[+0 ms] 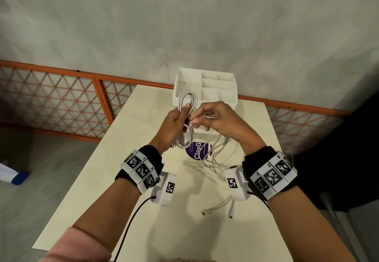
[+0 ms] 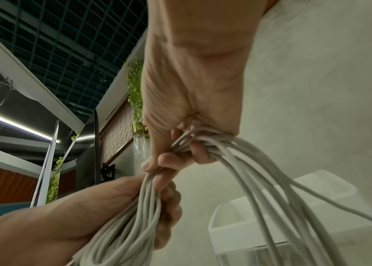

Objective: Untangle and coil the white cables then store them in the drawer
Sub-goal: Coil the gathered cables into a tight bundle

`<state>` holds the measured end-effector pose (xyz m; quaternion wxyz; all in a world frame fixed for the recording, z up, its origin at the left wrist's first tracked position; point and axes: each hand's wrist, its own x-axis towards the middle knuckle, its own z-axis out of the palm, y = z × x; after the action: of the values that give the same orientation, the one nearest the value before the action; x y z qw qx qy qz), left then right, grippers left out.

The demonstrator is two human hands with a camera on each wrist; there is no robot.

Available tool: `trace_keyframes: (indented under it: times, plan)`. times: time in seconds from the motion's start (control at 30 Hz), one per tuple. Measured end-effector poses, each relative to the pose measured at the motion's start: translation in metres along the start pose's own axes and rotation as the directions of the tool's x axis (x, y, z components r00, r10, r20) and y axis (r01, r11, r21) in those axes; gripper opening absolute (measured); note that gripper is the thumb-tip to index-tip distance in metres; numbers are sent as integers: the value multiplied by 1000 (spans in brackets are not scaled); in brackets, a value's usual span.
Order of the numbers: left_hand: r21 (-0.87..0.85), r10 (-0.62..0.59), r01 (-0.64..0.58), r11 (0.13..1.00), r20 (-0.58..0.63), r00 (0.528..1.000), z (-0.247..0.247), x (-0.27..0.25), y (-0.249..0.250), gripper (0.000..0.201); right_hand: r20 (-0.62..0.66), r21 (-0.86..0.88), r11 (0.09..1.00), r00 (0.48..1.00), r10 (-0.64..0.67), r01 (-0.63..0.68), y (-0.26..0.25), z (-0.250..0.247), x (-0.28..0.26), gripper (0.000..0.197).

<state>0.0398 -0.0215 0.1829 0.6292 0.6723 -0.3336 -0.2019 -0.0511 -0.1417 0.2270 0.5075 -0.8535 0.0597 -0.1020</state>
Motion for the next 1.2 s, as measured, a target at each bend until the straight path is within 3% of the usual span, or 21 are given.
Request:
trace_keyframes:
  times: [0.1, 0.17, 0.37, 0.6, 0.77, 0.87, 0.93, 1.03, 1.2]
  plan:
    - [-58, -29, 33, 998, 75, 997, 2, -1, 0, 51, -67, 2, 1000, 998, -17, 17, 1, 3, 1, 8]
    - [-117, -54, 69, 991, 121, 991, 1, -1, -2, 55, -107, -6, 1000, 994, -13, 12, 2, 3, 3, 21]
    - [-219, -121, 155, 963, 159, 980, 4, -5, -2, 50, -39, -46, 999, 999, 15, -16, 0, 1, 1, 33]
    - [-199, -143, 182, 963, 193, 971, -4, -6, 2, 50, 123, -200, 966, 974, 192, -166, 8, -22, -8, 33]
    - [-51, -152, 169, 984, 243, 958, 2, -9, -2, 51, 114, -146, 986, 989, 95, -78, -8, -25, -9, 30]
    - [-9, -151, 158, 987, 255, 955, 7, -12, 1, 73, 44, -152, 987, 997, 62, -55, -17, -26, -7, 30]
    - [-8, -130, 137, 991, 277, 952, 11, -17, 4, 67, -33, -65, 995, 997, 76, -78, -19, -25, -4, 13]
    - [-6, -118, 124, 992, 283, 952, 17, -20, 4, 49, -192, 12, 990, 972, 137, -138, -16, -21, 1, 33]
    - [251, -135, 47, 967, 345, 929, 16, -21, 6, 39, -293, -391, 909, 956, 23, -142, -16, -16, 1, 31]
